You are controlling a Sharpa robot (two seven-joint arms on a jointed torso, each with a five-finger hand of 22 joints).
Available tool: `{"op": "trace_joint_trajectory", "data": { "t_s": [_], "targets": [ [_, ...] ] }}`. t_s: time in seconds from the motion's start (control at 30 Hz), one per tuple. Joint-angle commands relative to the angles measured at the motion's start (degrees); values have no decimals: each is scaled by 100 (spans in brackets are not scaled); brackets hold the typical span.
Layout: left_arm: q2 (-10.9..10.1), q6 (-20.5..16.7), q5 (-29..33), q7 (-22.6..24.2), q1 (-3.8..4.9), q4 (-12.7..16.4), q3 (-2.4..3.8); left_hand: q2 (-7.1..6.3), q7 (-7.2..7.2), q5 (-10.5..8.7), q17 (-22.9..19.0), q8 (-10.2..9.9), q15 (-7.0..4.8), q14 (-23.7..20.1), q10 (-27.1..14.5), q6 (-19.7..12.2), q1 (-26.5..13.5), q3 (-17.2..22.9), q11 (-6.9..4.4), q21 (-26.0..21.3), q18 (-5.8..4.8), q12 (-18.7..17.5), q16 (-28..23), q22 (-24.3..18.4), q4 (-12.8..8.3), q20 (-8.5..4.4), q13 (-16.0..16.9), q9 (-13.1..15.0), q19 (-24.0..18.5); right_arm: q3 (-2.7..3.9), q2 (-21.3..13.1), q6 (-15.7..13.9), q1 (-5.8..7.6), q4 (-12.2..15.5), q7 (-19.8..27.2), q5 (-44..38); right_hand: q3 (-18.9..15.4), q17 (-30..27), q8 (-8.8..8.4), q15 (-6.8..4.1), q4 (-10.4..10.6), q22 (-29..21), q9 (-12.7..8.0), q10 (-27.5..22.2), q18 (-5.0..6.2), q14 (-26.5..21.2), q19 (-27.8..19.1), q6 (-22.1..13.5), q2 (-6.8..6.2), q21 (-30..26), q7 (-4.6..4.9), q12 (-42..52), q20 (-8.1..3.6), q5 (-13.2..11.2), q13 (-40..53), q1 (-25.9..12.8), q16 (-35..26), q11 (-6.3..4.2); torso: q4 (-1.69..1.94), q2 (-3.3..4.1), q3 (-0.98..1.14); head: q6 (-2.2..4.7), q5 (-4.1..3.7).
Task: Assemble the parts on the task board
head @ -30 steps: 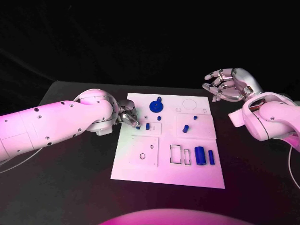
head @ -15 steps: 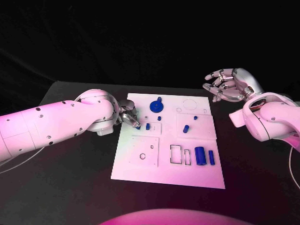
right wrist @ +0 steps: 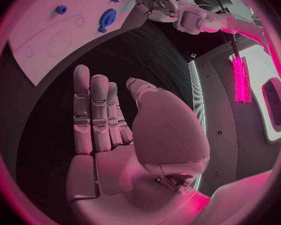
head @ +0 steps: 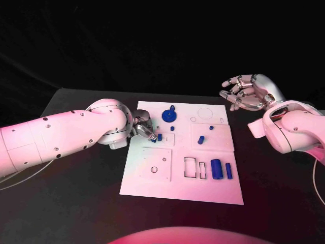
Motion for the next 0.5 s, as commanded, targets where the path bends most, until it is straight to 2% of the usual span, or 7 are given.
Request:
{"op": "trace_joint_trajectory", "data": {
  "t_s": [0.03, 0.23, 0.5],
  "targets": [
    [18, 41, 119, 29, -13, -8, -9, 94, -42, 21, 1509, 41, -2, 606, 15, 97, 160, 365, 11, -3, -75, -9, 20, 313, -410, -9, 10, 33, 23, 1, 1, 11, -1, 10, 65, -47, 41, 2, 30, -7, -6, -9, -8, 3, 115, 35, 39, -40, 16, -40, 13, -16, 0, 31, -8, -47, -31, -2, 5, 4, 0, -6, -6],
    [16, 138, 27, 1, -12, -39, -7, 105, -49, 26, 1509, 55, -5, 606, 28, 120, 164, 363, 5, -5, -74, -4, 20, 310, -410, -9, 19, 46, 21, 1, -2, 11, 0, 10, 63, -47, 41, 2, 30, -7, -6, -9, -8, 3, 115, 35, 39, -40, 16, -40, 13, -16, 0, 31, -8, -47, -31, -2, 6, 4, -5, -14, -12],
    [-2, 19, -149, -25, -11, -67, -2, 117, -55, 79, 1509, 66, -12, 606, 34, 135, 197, 386, -3, -3, -74, -10, 20, 314, -436, -13, 18, 62, 23, 1, -2, 10, 1, 7, 64, -47, 41, 2, 30, -7, -6, -9, -8, 3, 115, 35, 39, -40, 16, -40, 13, -16, 0, 31, -8, -47, -31, -2, 10, 1, -7, -4, -12]
  ]
}}
